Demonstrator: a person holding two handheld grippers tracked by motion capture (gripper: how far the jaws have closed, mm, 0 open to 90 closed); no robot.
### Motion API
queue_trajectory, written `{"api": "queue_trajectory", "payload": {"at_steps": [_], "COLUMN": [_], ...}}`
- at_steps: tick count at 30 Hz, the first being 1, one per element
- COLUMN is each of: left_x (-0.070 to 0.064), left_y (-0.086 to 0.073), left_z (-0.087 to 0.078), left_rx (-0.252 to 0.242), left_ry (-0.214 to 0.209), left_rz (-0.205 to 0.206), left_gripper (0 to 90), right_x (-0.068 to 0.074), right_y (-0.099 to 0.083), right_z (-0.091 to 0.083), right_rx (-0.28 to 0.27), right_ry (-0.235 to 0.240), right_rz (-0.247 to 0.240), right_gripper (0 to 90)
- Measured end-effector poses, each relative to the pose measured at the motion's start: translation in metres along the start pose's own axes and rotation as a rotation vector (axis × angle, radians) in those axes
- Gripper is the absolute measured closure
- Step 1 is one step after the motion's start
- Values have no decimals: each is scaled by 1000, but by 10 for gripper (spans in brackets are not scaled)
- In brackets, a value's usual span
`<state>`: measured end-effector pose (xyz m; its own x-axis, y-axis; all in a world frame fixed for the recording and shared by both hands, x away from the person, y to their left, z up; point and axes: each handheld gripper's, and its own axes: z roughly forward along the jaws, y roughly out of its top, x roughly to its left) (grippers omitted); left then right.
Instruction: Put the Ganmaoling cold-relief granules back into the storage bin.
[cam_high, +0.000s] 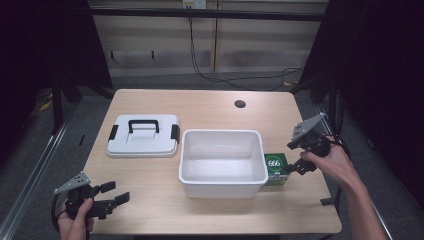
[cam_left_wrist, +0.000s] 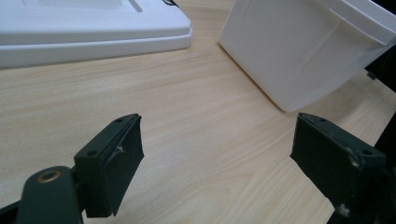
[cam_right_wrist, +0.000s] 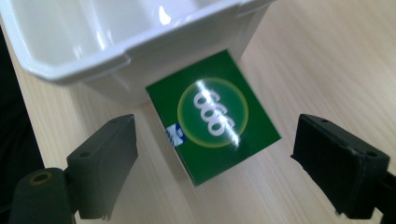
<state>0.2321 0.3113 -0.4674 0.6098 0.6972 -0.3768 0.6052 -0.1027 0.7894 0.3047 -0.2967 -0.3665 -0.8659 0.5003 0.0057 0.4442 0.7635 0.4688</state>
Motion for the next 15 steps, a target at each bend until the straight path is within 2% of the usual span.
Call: {"api": "queue_trajectory", "payload": {"at_steps": [2, 5, 10, 13, 15], "left_x": [0, 0, 0, 0, 0], "left_y": [0, 0, 0, 0, 0], "left_z": [0, 0, 0, 0, 0], "left_rx": [1, 0, 1, 4, 1], "left_ry": [0, 0, -1, -3, -3], "left_rz": [2, 2, 2, 6, 3], "left_gripper": [163, 163, 163, 164, 164], "right_x": [2, 2, 0, -4, -7], "right_y": [5, 12, 17, 17, 17], "right_z": [4, 8, 16, 18, 19], "right_rx": [20, 19, 70, 76, 79], "right_ry": [1, -5, 33, 61, 74], "right_rz": [-28, -67, -115, -156, -159], "right_gripper": [131, 130, 130, 111, 100]}}
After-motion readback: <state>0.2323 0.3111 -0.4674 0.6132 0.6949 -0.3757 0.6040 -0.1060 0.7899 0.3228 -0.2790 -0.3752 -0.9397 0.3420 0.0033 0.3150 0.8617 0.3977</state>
